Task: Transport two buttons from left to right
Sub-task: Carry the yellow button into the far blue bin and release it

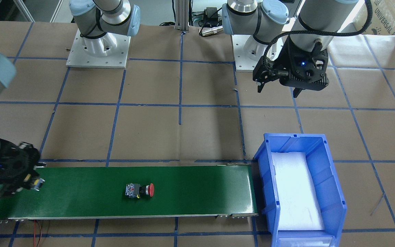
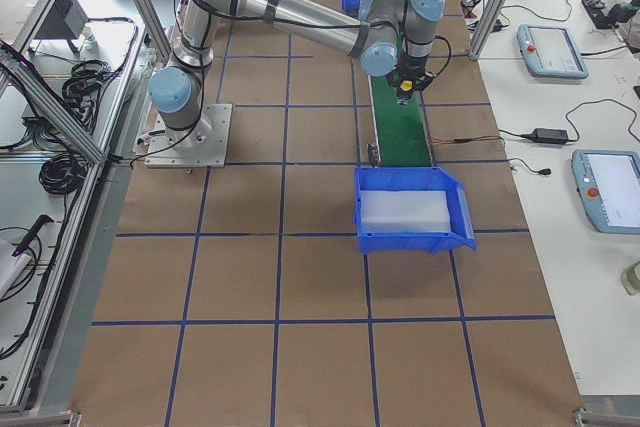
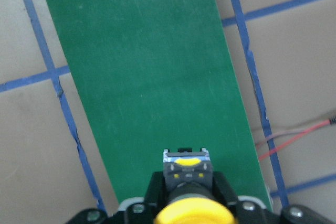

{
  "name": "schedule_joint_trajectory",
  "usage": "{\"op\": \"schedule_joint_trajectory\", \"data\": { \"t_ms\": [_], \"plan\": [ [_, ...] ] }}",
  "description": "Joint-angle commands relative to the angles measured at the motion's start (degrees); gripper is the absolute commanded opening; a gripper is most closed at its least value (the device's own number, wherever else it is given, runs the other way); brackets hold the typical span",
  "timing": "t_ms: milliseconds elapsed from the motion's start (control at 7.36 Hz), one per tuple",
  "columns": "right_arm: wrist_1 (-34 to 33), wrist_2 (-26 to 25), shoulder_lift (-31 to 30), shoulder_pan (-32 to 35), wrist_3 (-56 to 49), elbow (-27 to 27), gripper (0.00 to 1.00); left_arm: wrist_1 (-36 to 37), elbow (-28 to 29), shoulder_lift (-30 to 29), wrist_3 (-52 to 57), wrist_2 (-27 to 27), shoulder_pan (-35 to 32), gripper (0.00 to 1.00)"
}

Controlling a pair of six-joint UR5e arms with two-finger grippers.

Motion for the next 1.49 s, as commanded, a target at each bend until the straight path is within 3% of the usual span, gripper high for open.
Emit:
{"op": "schedule_joint_trajectory", "data": {
  "t_ms": [0,136,543,951,1086,1358],
  "plan": [
    [4.8,-0.3,-2.1,-12.6,-0.9,-3.3,0.12,0.0,-0.2,0.2,0.0,0.0,-0.1,1.0],
    [2.6,-0.5,-0.3,-18.0,-5.1,-3.2,0.12,0.0,-0.2,0.2,0.0,0.0,-0.1,1.0],
    [-10.1,-0.3,7.6,-22.4,-8.8,-3.4,0.12,0.0,-0.2,0.3,0.1,0.0,-0.1,1.0],
    [-11.8,-0.2,11.3,-22.8,-8.4,-3.4,0.15,0.0,-0.2,0.3,0.0,0.0,0.0,1.0],
    [-12.0,-0.1,11.9,-22.8,-8.1,-2.5,0.27,0.0,-0.2,0.0,0.0,0.0,-0.1,1.0],
    [-11.3,1.1,14.4,-22.8,-8.0,-3.4,0.99,0.0,-0.2,0.3,0.1,0.0,-0.1,1.0]
  ]
}}
